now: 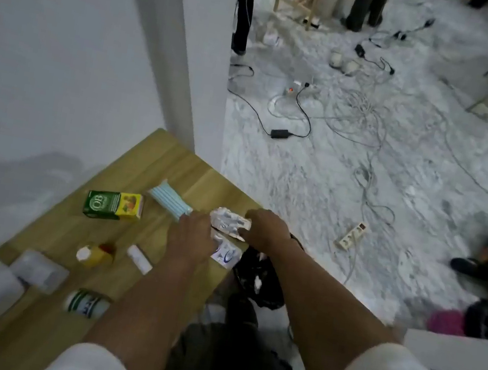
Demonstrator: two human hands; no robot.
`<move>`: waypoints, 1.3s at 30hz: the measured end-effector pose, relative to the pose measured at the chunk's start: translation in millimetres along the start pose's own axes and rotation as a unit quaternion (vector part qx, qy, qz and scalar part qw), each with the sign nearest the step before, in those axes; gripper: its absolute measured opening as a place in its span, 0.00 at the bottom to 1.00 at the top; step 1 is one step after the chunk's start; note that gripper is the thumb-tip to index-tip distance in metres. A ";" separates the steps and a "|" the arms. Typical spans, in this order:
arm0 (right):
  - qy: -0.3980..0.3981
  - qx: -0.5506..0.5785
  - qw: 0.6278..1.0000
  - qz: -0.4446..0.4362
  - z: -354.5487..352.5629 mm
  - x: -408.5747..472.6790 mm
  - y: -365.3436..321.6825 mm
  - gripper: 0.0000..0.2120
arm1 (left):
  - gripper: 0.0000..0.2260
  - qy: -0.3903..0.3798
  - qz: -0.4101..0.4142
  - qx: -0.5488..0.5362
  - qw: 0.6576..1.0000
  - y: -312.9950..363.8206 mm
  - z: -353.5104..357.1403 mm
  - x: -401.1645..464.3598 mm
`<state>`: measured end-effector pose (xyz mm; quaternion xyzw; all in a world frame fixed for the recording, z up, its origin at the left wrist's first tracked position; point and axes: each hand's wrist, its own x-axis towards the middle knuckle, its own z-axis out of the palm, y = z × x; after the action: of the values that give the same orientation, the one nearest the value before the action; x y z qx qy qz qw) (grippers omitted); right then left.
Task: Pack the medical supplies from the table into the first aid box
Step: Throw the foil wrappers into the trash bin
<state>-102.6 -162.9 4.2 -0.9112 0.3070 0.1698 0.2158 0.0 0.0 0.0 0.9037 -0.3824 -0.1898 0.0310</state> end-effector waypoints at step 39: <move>0.026 0.376 0.822 0.427 102.6 -56.7 178.0 0.11 | 0.22 -0.175 0.103 -0.083 0.976 158.2 112.3 72.5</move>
<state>-276.2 -212.2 -109.3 -0.5410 0.7109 0.0924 0.4397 -102.6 -152.6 -95.3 0.8067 -0.4557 -0.3718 0.0580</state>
